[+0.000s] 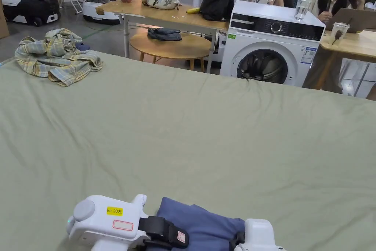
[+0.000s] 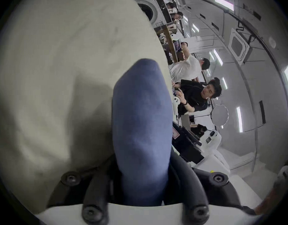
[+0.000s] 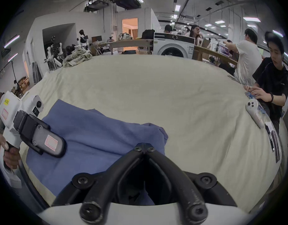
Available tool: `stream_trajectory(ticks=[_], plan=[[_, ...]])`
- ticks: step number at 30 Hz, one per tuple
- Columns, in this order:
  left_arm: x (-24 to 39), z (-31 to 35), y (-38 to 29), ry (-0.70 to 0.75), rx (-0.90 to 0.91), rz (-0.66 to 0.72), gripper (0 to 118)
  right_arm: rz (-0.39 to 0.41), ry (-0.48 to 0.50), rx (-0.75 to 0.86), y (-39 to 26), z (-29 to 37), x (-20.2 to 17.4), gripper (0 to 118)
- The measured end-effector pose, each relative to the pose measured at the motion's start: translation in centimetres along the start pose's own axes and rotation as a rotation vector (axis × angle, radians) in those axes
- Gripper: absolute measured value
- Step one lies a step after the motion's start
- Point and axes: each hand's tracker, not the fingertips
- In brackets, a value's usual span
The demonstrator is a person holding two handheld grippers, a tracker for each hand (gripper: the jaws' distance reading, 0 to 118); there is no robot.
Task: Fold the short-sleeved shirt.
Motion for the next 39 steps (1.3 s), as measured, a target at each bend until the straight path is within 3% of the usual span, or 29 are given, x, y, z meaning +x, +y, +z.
stream_trajectory(ticks=[8,17,30,39], plan=[[4.5,4.2,2.9,0.024,0.014,-0.037,19,0.014,0.007,0.121,2.5,1.3,-0.7,0],[5.6,17.8,5.0,0.190,0.075,-0.093,19,0.073,0.042,0.155,5.2,0.2,-4.3,0],[3.3,37.7,7.4,0.581,0.152,0.029,19,0.096,0.117,0.159,6.0,-0.4,-8.3,0],[0.0,45.4,9.8,0.823,0.147,0.117,19,0.117,0.093,0.146,6.6,-0.9,-8.3,0]])
